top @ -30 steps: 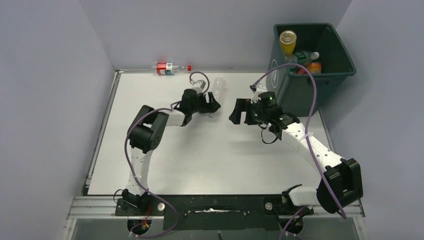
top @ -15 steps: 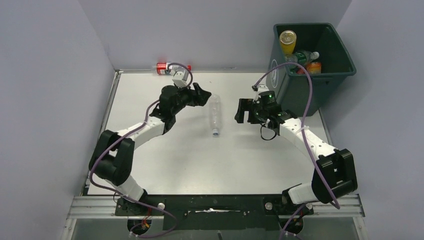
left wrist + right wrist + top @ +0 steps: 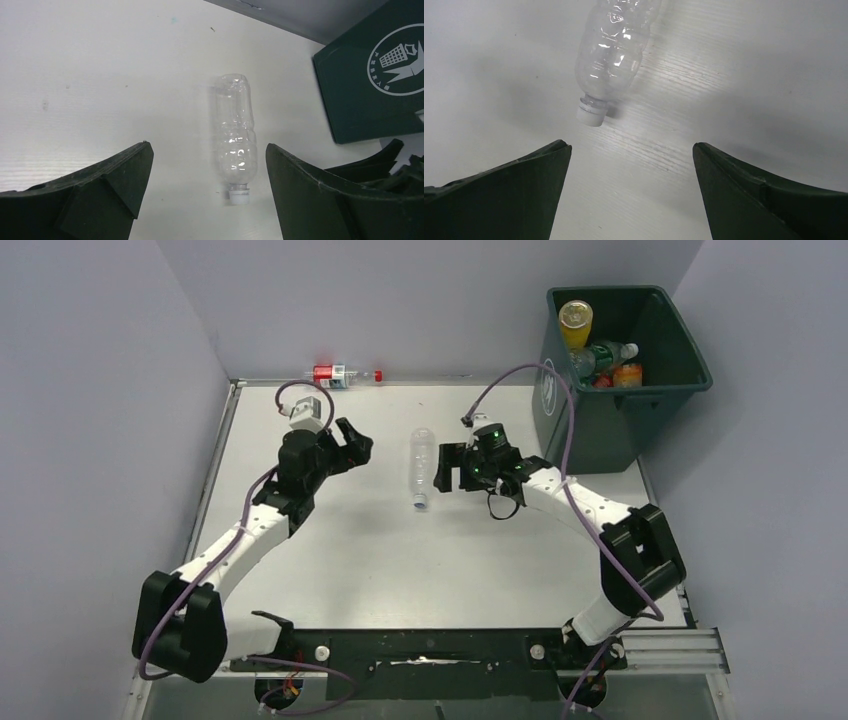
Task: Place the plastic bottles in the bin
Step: Pick up the plastic bottle at the center of the board.
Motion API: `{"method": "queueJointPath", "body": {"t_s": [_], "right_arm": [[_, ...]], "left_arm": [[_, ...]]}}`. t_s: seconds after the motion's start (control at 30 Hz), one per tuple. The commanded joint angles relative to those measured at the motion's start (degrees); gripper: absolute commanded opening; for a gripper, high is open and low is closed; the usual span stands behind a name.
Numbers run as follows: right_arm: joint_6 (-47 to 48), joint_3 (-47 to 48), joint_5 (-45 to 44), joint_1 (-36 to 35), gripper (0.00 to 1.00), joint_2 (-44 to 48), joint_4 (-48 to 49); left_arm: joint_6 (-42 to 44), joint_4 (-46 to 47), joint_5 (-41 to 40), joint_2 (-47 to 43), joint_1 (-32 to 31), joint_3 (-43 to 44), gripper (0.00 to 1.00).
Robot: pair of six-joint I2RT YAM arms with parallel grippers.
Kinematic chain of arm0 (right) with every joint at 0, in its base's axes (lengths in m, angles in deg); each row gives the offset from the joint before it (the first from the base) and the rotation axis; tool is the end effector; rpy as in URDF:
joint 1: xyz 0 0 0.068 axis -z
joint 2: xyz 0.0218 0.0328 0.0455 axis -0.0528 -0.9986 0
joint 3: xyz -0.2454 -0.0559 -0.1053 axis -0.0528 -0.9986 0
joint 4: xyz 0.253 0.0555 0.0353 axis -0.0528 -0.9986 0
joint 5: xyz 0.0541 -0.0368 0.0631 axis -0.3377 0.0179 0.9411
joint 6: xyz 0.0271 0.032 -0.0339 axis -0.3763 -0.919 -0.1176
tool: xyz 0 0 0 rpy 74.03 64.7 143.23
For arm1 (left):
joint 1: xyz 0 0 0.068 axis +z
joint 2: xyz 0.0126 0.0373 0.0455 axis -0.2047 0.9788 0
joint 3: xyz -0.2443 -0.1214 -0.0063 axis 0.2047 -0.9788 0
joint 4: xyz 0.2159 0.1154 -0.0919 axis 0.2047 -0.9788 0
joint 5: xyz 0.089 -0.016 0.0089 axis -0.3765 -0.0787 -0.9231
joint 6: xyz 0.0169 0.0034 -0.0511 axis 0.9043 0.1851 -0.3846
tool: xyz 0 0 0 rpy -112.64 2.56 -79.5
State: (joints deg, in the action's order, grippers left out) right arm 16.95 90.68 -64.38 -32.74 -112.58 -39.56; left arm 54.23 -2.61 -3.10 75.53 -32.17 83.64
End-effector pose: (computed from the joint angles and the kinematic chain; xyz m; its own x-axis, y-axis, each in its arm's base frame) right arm 0.2957 0.1725 0.2442 -0.7622 0.0696 -0.6436 -0.2425 0.8911 0.3835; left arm 0.2801 -0.1020 0.2774 -0.3960 -0.4317 -0.8104 0.1041 0.8558 -0.5068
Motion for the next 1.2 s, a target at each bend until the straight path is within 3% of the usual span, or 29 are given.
{"method": "queueJointPath", "body": {"t_s": [0.0,0.67,0.83,1.17], "right_arm": [[-3.7,4.7,-1.8,-2.3,0.98,-4.9,5.1],[-5.2,29.1,-5.5,-7.9,1.00,-29.1,-0.4],[-4.2,30.4,-6.4,-9.0,0.92,-30.9,-2.1],[-2.9,27.1,-7.0,-9.2,0.57,-26.9,-2.4]], "left_arm": [[-1.8,-3.4,-1.3,-5.4,0.7,-1.7,0.84],[-2.7,-6.0,-0.3,-12.0,1.6,-5.6,0.86],[-2.9,-6.4,-0.1,-12.0,1.7,-5.8,0.86],[-3.8,-6.3,0.5,-11.8,1.7,-5.8,0.87]]}}
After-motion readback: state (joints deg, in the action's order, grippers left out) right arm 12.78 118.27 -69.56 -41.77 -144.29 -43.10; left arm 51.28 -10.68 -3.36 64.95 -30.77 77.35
